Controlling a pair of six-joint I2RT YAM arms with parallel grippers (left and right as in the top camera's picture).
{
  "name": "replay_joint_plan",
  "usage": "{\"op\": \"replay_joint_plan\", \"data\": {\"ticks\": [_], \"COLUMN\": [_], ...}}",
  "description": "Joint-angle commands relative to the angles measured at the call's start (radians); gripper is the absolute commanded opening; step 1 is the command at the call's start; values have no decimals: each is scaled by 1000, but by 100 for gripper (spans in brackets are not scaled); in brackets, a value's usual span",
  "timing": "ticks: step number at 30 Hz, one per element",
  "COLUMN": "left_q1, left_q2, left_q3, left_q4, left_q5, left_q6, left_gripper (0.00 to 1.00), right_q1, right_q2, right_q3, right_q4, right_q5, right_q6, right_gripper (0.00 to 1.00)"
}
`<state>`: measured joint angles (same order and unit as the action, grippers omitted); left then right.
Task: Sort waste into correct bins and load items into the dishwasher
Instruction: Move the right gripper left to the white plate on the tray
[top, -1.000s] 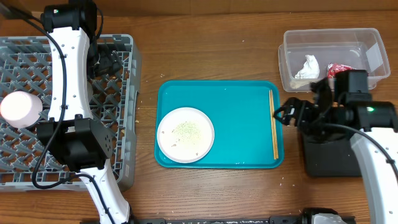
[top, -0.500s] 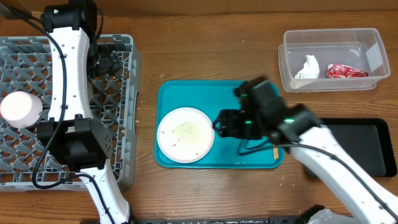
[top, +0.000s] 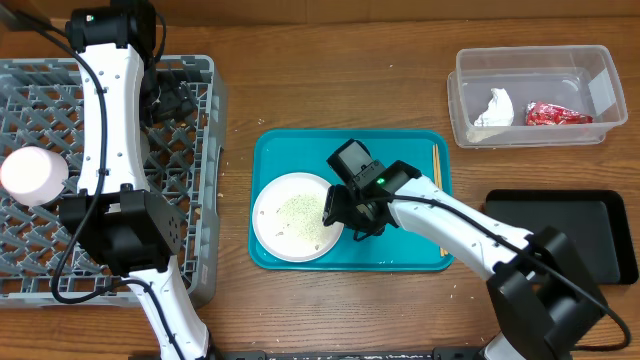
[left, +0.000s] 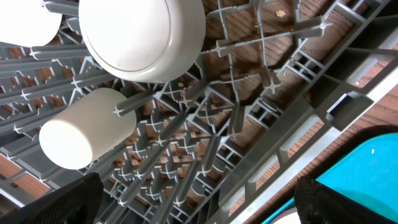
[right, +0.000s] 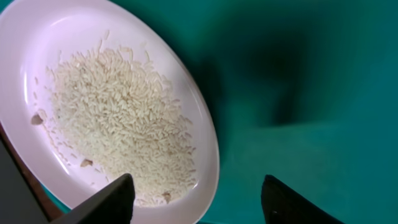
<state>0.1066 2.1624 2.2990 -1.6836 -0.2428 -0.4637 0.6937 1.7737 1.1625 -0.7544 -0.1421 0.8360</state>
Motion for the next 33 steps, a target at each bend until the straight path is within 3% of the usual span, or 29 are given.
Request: {"op": "replay_joint_plan", "data": {"ticks": [1,5,7,33], "left_q1": [-2,-2,-2,-2], "left_q2": [8,8,8,8], "left_q3": [7,7,7,7], "left_q4": [-2,-2,-2,-2], "left_q5": [1,1,1,1], "left_q6": [11,11,11,11], "left_gripper": [100,100,100,100], "right_q1": [-3,-3,-3,-3], "right_q2": [14,16,17,23], "right_q3": [-6,-6,-6,-51], "right_q4": [13,-2,-6,89], "right_q5": [30,76,100,112], "right_q6": [30,60,63,86], "right_gripper": [58,41,36,37]}}
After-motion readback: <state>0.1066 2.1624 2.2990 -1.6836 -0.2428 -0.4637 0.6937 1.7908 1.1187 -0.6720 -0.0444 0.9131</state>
